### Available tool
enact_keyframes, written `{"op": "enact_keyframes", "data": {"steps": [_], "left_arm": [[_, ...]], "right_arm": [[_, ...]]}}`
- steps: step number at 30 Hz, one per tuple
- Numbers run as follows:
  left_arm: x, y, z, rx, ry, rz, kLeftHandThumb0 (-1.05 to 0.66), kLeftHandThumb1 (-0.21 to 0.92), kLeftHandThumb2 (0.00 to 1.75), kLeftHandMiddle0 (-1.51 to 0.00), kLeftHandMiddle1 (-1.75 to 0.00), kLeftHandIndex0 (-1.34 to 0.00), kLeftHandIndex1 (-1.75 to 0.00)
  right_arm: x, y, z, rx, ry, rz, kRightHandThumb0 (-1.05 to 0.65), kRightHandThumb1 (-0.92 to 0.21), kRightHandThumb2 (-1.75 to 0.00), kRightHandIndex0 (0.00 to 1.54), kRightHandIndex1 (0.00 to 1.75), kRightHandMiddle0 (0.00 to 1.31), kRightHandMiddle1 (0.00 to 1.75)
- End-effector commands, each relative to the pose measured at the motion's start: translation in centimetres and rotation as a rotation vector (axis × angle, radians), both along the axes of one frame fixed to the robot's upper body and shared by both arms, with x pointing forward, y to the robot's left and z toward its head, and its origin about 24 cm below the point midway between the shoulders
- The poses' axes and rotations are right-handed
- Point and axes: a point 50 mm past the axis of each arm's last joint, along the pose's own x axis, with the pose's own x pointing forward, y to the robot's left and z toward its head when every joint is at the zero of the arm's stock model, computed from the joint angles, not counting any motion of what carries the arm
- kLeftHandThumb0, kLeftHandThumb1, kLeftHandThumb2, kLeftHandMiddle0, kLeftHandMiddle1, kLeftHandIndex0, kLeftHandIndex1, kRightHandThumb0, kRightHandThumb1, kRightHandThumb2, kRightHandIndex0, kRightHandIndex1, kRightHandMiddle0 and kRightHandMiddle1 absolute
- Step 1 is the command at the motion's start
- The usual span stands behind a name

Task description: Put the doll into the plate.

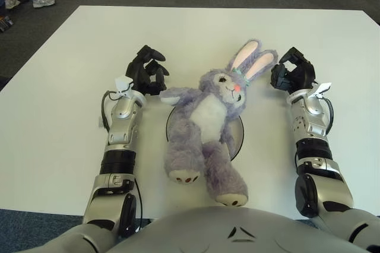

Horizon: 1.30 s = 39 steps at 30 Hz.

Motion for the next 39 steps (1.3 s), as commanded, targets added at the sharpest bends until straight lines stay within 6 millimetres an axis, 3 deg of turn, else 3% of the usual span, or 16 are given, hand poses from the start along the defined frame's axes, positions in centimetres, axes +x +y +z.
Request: {"op": "enact_keyframes", "data": {"steps": [1,39], "left_arm": [[0.2,0.1,-0.3,0.02,0.013,0.007,-0.01,0.22,1.43,-0.57,-1.75,-0.56,-1.75],[0.5,-0.1,-1.3,0.018,0.056,0.049,-0.01,0.24,1.42,-0.56,-1.75,-0.55,-1.75]], "right_arm": [[0.0,0.2,-0.6,0.008,0.035,-0.009,-0.5,-0.26,-1.39,1.3,1.75,0.66,1.75],[-2.1,-0.2,-2.8,-0.032,0.106,0.016,-0.48,-0.32,-1.31,1.25,1.75,0.61,1.75]]}}
